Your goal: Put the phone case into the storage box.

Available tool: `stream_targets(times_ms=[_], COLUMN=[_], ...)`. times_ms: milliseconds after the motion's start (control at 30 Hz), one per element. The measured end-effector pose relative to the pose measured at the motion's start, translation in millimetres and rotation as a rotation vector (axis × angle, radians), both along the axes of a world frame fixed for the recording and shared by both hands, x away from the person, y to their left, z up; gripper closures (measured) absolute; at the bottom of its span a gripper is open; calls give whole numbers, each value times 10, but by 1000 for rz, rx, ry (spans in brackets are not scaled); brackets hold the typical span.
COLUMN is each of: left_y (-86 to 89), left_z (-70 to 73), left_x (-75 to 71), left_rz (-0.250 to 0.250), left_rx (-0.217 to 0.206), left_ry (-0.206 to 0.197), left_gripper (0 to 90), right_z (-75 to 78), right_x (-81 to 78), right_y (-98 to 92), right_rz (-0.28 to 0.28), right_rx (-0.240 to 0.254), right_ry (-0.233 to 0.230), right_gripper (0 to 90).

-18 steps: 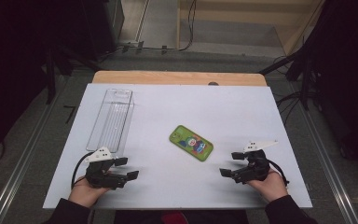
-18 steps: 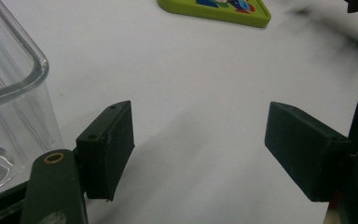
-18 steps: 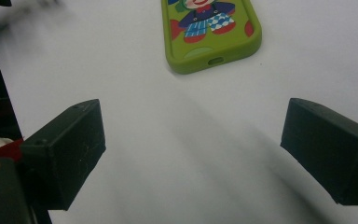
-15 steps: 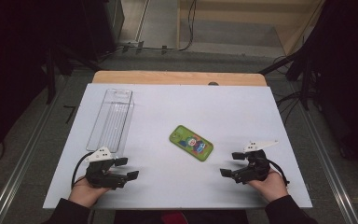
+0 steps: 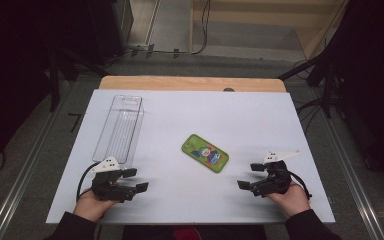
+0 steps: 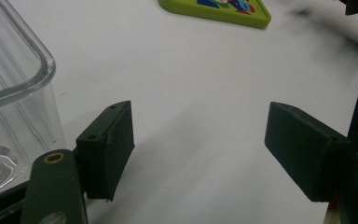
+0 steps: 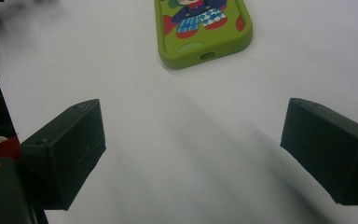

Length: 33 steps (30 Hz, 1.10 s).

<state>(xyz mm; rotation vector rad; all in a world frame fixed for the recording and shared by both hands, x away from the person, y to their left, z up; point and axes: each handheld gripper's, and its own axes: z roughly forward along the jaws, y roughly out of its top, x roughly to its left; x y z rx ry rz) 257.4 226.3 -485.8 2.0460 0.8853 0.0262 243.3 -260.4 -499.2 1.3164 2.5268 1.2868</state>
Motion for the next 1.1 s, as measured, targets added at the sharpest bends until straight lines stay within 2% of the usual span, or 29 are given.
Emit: stream_targets(times_ms=[300, 400, 1100], left_y=[4, -1, 5], left_z=[-2, 2, 2], left_x=[6, 1, 10], left_rz=[-3, -11, -21], left_rx=[-2, -9, -17], left_ry=[-2, -14, -10], left_gripper=[243, 246, 246], right_z=[-2, -7, -6], right_x=[2, 6, -1], right_y=[-4, -8, -17], right_rz=[0, 0, 7], right_rx=[1, 0, 8], right_ry=[1, 4, 11], right_gripper=[48, 48, 49])
